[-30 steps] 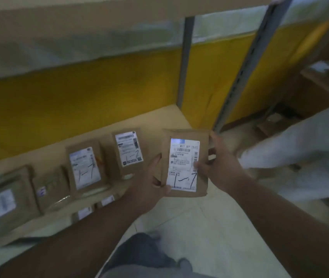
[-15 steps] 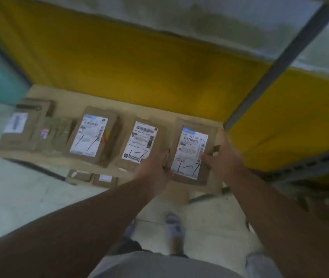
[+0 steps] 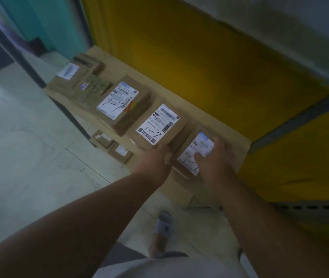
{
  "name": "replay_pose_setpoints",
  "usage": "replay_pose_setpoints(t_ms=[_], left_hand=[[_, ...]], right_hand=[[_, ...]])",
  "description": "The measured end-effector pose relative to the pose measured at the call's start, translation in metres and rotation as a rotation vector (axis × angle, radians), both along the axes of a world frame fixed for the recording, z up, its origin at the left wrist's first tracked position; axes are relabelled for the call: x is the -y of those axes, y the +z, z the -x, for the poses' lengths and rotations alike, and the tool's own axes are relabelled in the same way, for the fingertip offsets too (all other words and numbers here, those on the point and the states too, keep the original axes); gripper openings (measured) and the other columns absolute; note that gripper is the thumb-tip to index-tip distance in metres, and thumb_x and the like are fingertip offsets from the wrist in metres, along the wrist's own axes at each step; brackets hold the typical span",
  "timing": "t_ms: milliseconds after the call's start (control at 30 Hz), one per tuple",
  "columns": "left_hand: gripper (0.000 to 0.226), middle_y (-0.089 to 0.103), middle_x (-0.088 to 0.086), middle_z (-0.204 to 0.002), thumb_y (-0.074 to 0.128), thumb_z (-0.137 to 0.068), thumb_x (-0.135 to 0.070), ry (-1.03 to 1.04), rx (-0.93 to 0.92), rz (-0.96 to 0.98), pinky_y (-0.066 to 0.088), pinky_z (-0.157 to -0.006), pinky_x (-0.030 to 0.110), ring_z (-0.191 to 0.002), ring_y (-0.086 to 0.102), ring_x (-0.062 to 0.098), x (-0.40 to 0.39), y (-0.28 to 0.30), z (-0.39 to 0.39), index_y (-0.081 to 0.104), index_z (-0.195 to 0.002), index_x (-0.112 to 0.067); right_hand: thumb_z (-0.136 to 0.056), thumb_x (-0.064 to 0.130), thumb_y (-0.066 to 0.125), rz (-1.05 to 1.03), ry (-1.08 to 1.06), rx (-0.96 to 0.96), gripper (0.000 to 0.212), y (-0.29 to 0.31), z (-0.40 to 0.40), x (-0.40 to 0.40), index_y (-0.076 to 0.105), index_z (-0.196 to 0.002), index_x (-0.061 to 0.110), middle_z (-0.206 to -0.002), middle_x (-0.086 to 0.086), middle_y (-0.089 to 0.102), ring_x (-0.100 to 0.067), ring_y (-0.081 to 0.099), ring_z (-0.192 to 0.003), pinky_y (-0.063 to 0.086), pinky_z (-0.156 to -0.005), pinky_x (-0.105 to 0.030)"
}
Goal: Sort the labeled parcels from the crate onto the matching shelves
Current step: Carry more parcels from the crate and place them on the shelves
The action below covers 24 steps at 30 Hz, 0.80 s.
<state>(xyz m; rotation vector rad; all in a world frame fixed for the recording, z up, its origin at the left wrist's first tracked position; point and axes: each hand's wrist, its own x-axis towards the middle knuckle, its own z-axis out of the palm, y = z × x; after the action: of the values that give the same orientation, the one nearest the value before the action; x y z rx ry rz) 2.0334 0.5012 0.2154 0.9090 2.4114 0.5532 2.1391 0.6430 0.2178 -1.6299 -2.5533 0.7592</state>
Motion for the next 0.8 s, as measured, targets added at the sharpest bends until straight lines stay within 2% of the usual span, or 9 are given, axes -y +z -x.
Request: replay_pose_setpoints(t_ms=[133, 367, 600, 667, 800], left_hand=[[0.049, 0.06, -0.009, -0.12, 0.066, -0.09, -0.039, 0.07, 0.006, -0.039, 0.052, -0.082, 0.026, -0.09, 0.054, 0.007, 0.067, 0.012, 0.023, 0.049, -0.136, -0.036], [0.045, 0.057, -0.014, -0.108, 0.068, -0.089, -0.042, 0.383, -0.015, -0.044, 0.044, -0.072, 0.019, -0.084, 0.06, 0.004, 0.252, 0.024, 0.116, 0.055, -0.131, -0.034], [0.045, 0.06, -0.011, -0.112, 0.067, -0.09, -0.043, 0.609, -0.098, -0.023, 0.043, -0.074, 0.02, -0.086, 0.062, 0.006, 0.431, 0.045, 0.234, 0.055, -0.131, -0.031], [0.045, 0.059, -0.012, -0.113, 0.067, -0.09, -0.043, 0.656, -0.099, -0.011, 0.043, -0.076, 0.02, -0.087, 0.062, 0.006, 0.464, 0.053, 0.265, 0.054, -0.132, -0.031], [0.047, 0.057, -0.015, -0.11, 0.067, -0.089, -0.046, 0.726, -0.1, -0.01, 0.047, -0.079, 0.021, -0.087, 0.062, 0.004, 0.5, 0.053, 0.339, 0.053, -0.132, -0.034]], right_hand=[[-0.085, 0.041, 0.071, -0.045, 0.273, -0.171, 0.067, 0.045, 0.048, 0.06, 0.04, -0.141, 0.023, -0.141, -0.008, 0.048, -0.027, 0.049, -0.127, 0.052, -0.095, -0.045], [-0.088, 0.038, 0.068, -0.024, 0.745, -0.321, 0.062, 0.11, 0.188, 0.223, 0.041, -0.142, 0.023, -0.139, -0.002, 0.044, -0.017, 0.045, -0.123, 0.046, -0.096, -0.034], [-0.088, 0.037, 0.068, -0.016, 0.955, -0.423, 0.058, 0.144, 0.337, 0.377, 0.046, -0.139, 0.021, -0.134, -0.002, 0.047, -0.016, 0.048, -0.118, 0.035, -0.089, -0.023], [-0.088, 0.039, 0.068, -0.031, 0.987, -0.437, 0.057, 0.155, 0.374, 0.404, 0.046, -0.138, 0.022, -0.134, 0.0, 0.048, -0.016, 0.05, -0.117, 0.039, -0.089, -0.025], [-0.09, 0.042, 0.066, -0.045, 1.065, -0.446, 0.056, 0.164, 0.451, 0.437, 0.045, -0.139, 0.024, -0.134, 0.002, 0.049, -0.013, 0.049, -0.116, 0.032, -0.086, -0.02]])
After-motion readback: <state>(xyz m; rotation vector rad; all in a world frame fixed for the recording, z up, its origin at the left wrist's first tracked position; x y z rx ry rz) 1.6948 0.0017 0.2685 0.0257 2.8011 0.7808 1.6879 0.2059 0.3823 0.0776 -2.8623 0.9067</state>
